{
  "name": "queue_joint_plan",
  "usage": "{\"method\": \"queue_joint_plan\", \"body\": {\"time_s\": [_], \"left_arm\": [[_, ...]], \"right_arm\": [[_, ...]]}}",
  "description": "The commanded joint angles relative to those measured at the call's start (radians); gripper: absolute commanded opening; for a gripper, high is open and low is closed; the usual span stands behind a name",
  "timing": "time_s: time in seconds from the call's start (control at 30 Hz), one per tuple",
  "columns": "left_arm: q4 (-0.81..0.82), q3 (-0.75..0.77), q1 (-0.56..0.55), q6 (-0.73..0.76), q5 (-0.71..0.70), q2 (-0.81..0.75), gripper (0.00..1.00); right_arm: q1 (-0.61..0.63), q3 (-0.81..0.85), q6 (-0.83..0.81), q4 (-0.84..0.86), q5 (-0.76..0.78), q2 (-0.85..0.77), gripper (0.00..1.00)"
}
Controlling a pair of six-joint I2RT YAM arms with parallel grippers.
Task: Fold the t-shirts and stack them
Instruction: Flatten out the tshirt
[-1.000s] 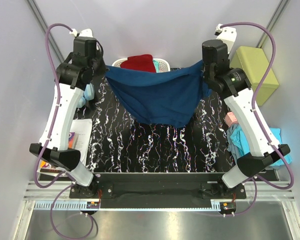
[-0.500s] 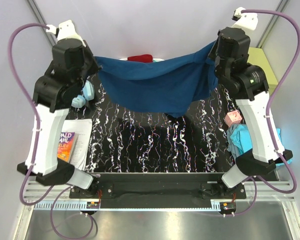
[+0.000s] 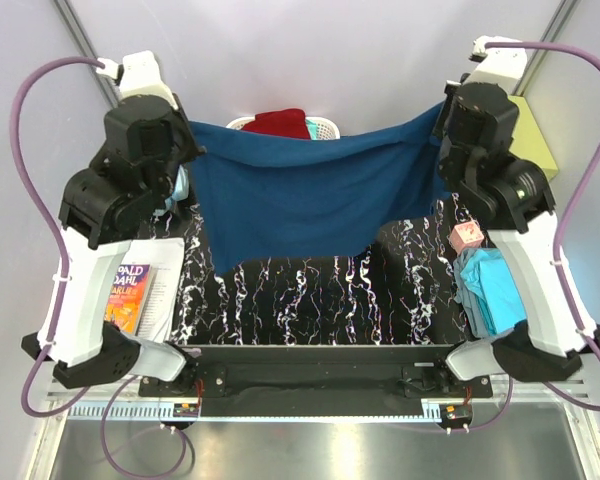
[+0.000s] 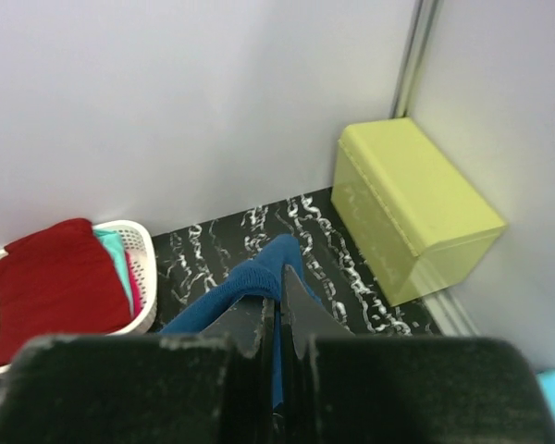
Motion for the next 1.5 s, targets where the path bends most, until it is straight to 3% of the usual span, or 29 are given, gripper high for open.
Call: {"method": "queue_joint_plan", "body": {"time_s": [0.0,0.23,0.4,0.57,0.7,0.83,0.93,1.07,1.17,1.2,1.27,1.47], "left_arm": [[0.056,-0.026,-0.105,0.083,-0.168,-0.081,0.0],[-0.081,-0.19,-0.165,0.007,-0.234,-0.267,0.0],[-0.243,-0.189,-0.17,-0.084,-0.239,-0.302,0.0],[-0.288,-0.099,-0.179,-0.079,-0.267,-0.29,0.0],[-0.294,0.001,-0.226,-0.065,-0.303,-0.261,0.0],[-0.251,-0.035,-0.255,-0.023,-0.368,-0.238,0.0],[-0.155,-0.084,-0.256,0.029,-0.398,-0.207,0.0],[-0.058,-0.042,-0.248,0.088,-0.409,-0.077,0.0],[-0.043,-0.026,-0.153,0.053,-0.289,-0.015,0.0],[-0.04,-0.031,-0.071,0.039,-0.183,-0.001,0.0],[-0.029,-0.034,0.037,-0.002,-0.103,0.048,0.0],[-0.003,0.095,0.168,-0.024,0.092,0.212,0.0]], "right_arm": [[0.105,-0.033,-0.129,0.115,0.129,-0.131,0.0],[0.175,-0.162,-0.045,-0.079,0.187,-0.229,0.0],[0.178,-0.286,-0.075,-0.072,0.248,-0.314,0.0],[0.178,-0.274,-0.134,-0.047,0.281,-0.327,0.0],[0.178,-0.202,-0.163,-0.015,0.3,-0.324,0.0],[0.177,-0.244,-0.272,0.1,0.314,-0.324,0.0],[0.172,-0.312,-0.217,0.115,0.278,-0.294,0.0],[0.013,-0.364,-0.086,0.119,0.117,-0.21,0.0],[-0.021,-0.317,-0.003,0.12,0.066,-0.095,0.0],[-0.03,-0.297,0.01,0.119,0.054,-0.061,0.0],[-0.041,-0.216,0.021,0.114,0.043,0.04,0.0],[-0.151,0.036,0.164,-0.018,-0.12,0.257,0.0]]}}
